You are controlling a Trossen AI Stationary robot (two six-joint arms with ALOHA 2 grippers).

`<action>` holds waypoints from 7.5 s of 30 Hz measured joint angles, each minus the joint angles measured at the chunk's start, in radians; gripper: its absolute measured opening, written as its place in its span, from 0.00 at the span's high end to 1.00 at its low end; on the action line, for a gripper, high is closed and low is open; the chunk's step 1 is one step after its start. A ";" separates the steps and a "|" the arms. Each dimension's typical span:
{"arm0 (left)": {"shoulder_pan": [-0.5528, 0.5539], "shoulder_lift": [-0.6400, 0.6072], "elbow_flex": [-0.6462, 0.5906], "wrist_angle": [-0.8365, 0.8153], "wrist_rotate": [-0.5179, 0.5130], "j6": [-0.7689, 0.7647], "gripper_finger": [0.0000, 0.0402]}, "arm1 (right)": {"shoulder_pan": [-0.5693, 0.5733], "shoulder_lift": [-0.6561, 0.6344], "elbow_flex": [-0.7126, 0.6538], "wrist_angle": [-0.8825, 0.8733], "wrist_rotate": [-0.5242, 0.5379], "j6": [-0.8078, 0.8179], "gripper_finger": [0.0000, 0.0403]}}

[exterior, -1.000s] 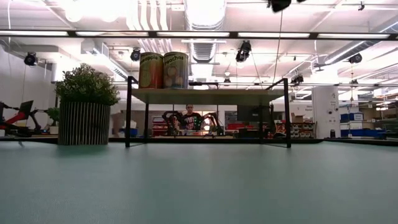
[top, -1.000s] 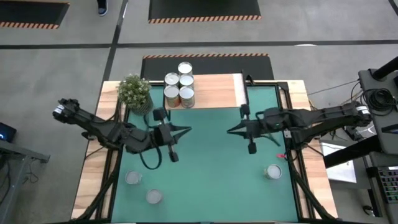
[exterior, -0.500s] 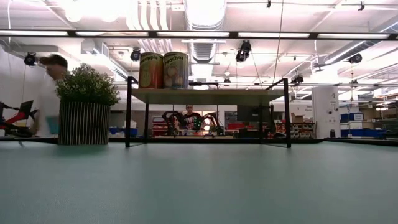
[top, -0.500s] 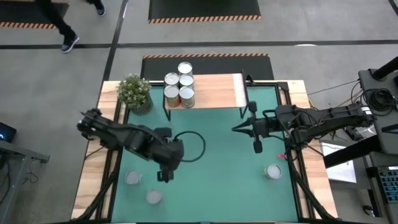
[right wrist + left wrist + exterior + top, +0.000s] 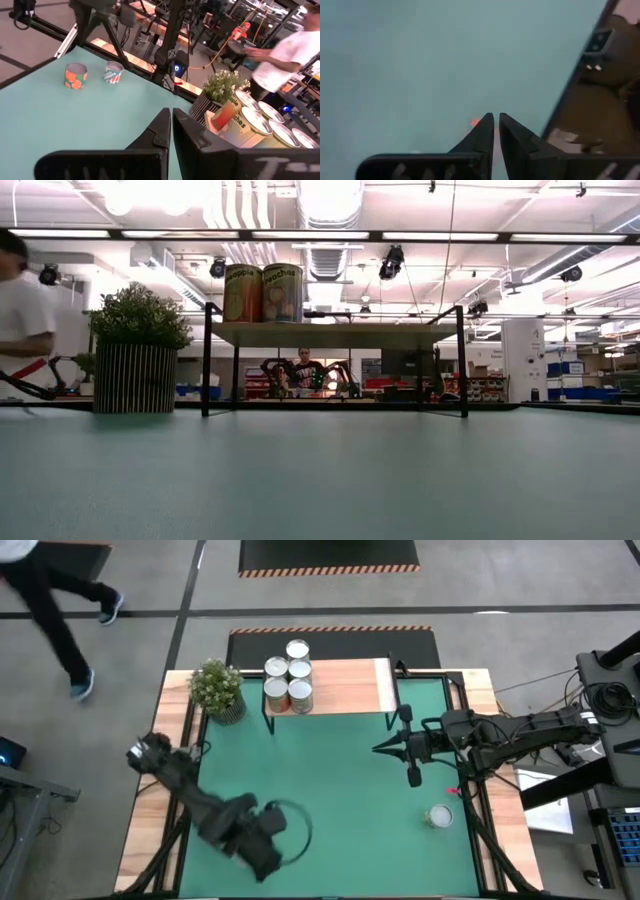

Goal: Pick and place cans onto a shelf
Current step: Put the small canned oranges on the shelf

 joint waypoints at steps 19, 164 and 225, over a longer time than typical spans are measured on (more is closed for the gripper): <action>-0.166 0.023 -0.356 0.166 0.081 -0.349 0.39 | 0.000 -0.004 -0.001 -0.004 -0.004 -0.007 0.98; 0.592 0.096 0.469 0.081 -0.290 1.002 0.29 | 0.000 -0.232 -0.057 -0.199 -0.004 0.020 0.98; 0.889 0.374 0.467 0.215 -0.207 1.175 0.21 | 0.000 -0.233 -0.057 -0.218 0.004 0.021 0.98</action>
